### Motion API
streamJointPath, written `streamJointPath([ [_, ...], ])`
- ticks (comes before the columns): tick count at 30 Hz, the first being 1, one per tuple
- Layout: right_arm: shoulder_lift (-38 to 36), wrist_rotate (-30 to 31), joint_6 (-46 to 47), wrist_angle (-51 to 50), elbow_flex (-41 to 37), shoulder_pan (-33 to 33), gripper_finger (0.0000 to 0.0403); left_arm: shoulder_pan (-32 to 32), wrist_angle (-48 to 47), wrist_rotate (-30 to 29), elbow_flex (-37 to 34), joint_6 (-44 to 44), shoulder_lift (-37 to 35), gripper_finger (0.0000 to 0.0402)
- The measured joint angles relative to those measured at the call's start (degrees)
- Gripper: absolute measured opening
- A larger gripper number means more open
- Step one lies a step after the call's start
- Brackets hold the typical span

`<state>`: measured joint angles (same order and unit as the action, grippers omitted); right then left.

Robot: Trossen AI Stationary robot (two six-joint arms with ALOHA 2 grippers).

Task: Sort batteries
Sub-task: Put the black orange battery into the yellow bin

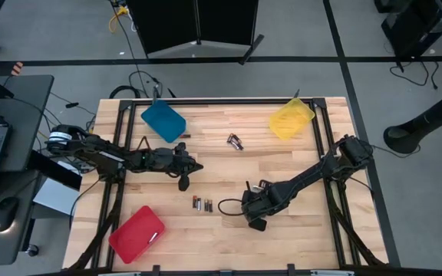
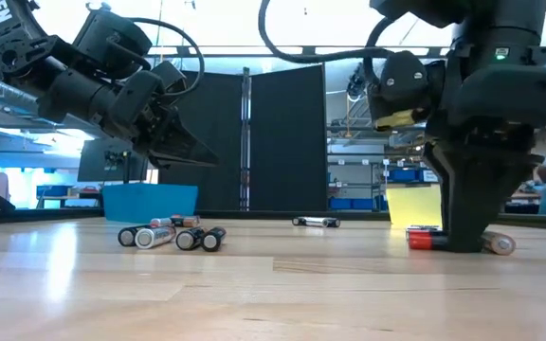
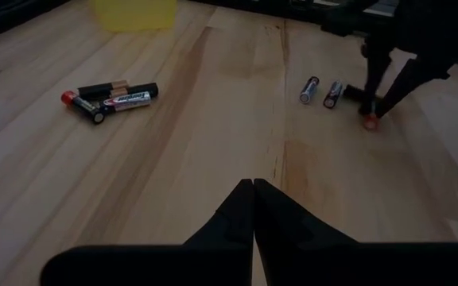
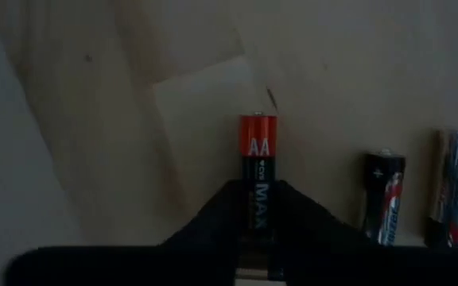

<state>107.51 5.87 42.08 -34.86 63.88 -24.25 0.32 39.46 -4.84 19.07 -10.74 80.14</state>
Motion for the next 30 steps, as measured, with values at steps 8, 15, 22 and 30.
streamJointPath([
  [8,-1.58,-0.98,-5.32,3.3,3.25,1.59,0.0057,0.0,0.05,-1.86,0.0,-1.37,0.0,0.0017],
  [15,-7.93,4.82,-11.44,-8.13,11.24,7.48,0.0057,0.0,0.42,-3.24,0.0,-1.75,0.0,0.0017],
  [22,-16.74,10.76,-13.24,-26.13,12.26,23.29,0.0057,0.0,2.52,-3.49,0.0,-1.71,0.0,0.0017],
  [30,-20.63,12.14,-23.44,-30.83,9.72,48.14,0.0057,0.0,3.83,-6.11,0.0,-1.6,0.0,0.0017],
])
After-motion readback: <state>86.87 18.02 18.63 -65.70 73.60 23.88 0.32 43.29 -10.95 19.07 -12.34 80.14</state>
